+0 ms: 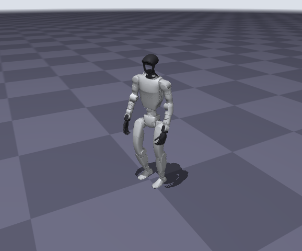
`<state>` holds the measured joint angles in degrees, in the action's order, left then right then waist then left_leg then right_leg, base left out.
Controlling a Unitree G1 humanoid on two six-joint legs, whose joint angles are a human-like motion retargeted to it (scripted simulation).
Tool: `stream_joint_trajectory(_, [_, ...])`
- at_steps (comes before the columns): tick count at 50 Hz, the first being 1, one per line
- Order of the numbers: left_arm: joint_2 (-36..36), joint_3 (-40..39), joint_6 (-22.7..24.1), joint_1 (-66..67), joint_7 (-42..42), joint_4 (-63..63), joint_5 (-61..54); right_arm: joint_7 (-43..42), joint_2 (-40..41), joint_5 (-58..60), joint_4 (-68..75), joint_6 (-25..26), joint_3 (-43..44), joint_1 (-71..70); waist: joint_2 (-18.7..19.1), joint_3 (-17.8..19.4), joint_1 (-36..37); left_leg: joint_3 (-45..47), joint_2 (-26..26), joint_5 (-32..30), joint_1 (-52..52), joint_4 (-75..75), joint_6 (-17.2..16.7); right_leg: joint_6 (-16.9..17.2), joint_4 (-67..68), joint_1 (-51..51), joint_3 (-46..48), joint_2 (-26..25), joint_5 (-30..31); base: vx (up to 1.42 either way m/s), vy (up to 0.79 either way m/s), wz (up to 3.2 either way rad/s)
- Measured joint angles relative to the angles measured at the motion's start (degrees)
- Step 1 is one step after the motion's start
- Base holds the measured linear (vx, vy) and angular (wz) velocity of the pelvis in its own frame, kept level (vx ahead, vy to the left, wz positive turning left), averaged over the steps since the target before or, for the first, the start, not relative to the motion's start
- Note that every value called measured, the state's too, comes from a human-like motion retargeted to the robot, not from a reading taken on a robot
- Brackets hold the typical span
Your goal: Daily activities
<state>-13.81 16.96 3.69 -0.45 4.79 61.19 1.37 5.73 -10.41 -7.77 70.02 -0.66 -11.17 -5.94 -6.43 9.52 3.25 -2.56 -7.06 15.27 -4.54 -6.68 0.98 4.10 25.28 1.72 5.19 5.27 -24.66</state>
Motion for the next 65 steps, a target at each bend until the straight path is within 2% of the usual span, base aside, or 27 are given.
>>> stream_joint_trajectory(11, [-1.2,1.4,0.2,-2.9,-0.2,1.5,0.9,0.2,0.9,1.6,-0.4,-0.3,-2.0,-0.6,-1.9,0.8,-2.0,-3.5,-1.8,-3.5,2.6,2.0,-0.4,-0.5,13.7,7.5,-6.6,1.8,-4.6,-0.08,-0.03,0.25])
stream_joint_trajectory(15, [-1.4,1.4,0.3,-3.0,-0.8,2.7,0.9,0.1,1.8,2.8,-0.7,0.1,-3.3,-0.6,-2.3,0.8,-2.2,-5.9,-2.0,-4.8,4.5,1.9,-0.9,-0.1,12.4,7.4,-10.3,0.9,-3.6,-0.11,-0.12,0.43])
stream_joint_trajectory(20, [-1.2,0.6,0.3,-2.8,-1.6,4.4,0.6,0.8,2.0,4.2,-0.8,0.4,-4.5,-0.9,-2.0,1.2,-0.7,-8.4,-1.1,-5.1,7.2,-0.1,-2.0,-0.4,6.6,5.6,-10.1,-0.4,-3.1,-0.12,-0.15,0.29])
stream_joint_trajectory(25, [-0.3,0.1,0.4,-2.4,-2.3,5.7,0.6,1.5,1.5,5.4,-0.6,0.3,-5.5,-2.7,-1.0,2.3,1.5,-9.7,0.3,-3.5,11.3,-5.8,-3.7,-0.4,0.7,3.7,-7.1,-1.8,-0.8,-0.13,-0.14,0.22])
stream_joint_trajectory(27, [1.6,0.8,0.7,0.3,-3.2,5.8,1.3,0.4,2.2,6.1,-0.7,-0.1,-6.3,-1.2,-1.1,2.6,1.8,-8.9,-0.4,0.4,13.7,-11.3,-3.3,-0.1,2.7,3.9,-5.7,-1.1,-1.6,-0.12,-0.11,0.33])
stream_joint_trajectory(32, [1.0,0.2,0.1,-1.1,-0.7,7.1,1.5,1.5,0.7,6.1,0.1,0.3,-6.1,-4.8,-0.1,2.7,2.5,-3.0,3.4,4.1,15.8,-14.6,-2.2,0.3,-5.4,2.0,-3.1,-3.2,2.8,-0.07,-0.08,0.19])
stream_joint_trajectory(35, [1.5,0.5,0.0,0.1,-0.3,7.4,2.1,1.2,0.9,6.2,0.1,0.3,-6.3,-4.2,0.1,2.3,2.1,-0.2,3.9,6.9,15.3,-18.9,-1.4,0.6,-5.7,1.8,-2.1,-3.6,2.9,0.00,0.00,0.00])
stream_joint_trajectory(40, [1.3,0.1,-0.2,-0.5,1.0,8.2,2.4,1.5,0.5,5.8,0.2,0.4,-5.7,-5.0,0.5,1.6,0.7,2.1,4.3,8.1,11.8,-18.1,-0.8,0.8,-9.9,0.5,-1.6,-5.1,4.8,0.00,0.00,0.00])
stream_joint_trajectory(47, [0.7,0.7,0.1,-3.6,0.5,7.5,2.1,1.8,0.8,4.8,0.1,0.1,-5.2,-2.2,-0.8,1.0,-2.1,3.2,3.2,6.3,6.9,-9.3,0.6,1.1,-7.5,1.5,-1.0,-4.0,3.2,0.00,0.00,0.00])
stream_joint_trajectory(55, [-1.2,0.8,0.4,-7.4,-0.4,4.0,0.7,4.0,1.6,4.8,-0.6,0.3,-5.5,0.3,-1.6,1.2,-3.4,3.0,2.3,4.6,4.4,-4.6,0.5,0.2,-4.6,2.5,-0.3,-2.7,1.4,0.01,-0.01,0.01])
stream_joint_trajectory(60, [-1.8,-0.6,1.1,-7.0,-1.7,1.8,-1.4,4.8,1.7,5.9,-1.1,0.4,-6.1,1.6,-0.6,2.2,-2.5,2.9,3.5,8.7,7.4,-13.6,-0.2,-0.6,-7.5,-0.2,-0.3,-4.1,1.7,0.04,-0.04,0.01])
stream_joint_trajectory(65, [-1.0,-0.9,2.2,-5.9,-3.3,-0.7,-2.5,4.2,0.1,7.2,-1.2,0.0,-6.9,0.3,2.1,4.2,-0.1,5.7,8.0,12.4,17.4,-38.8,-1.7,-2.0,-8.6,-3.0,-0.3,-7.5,1.9,0.03,-0.02,0.01])
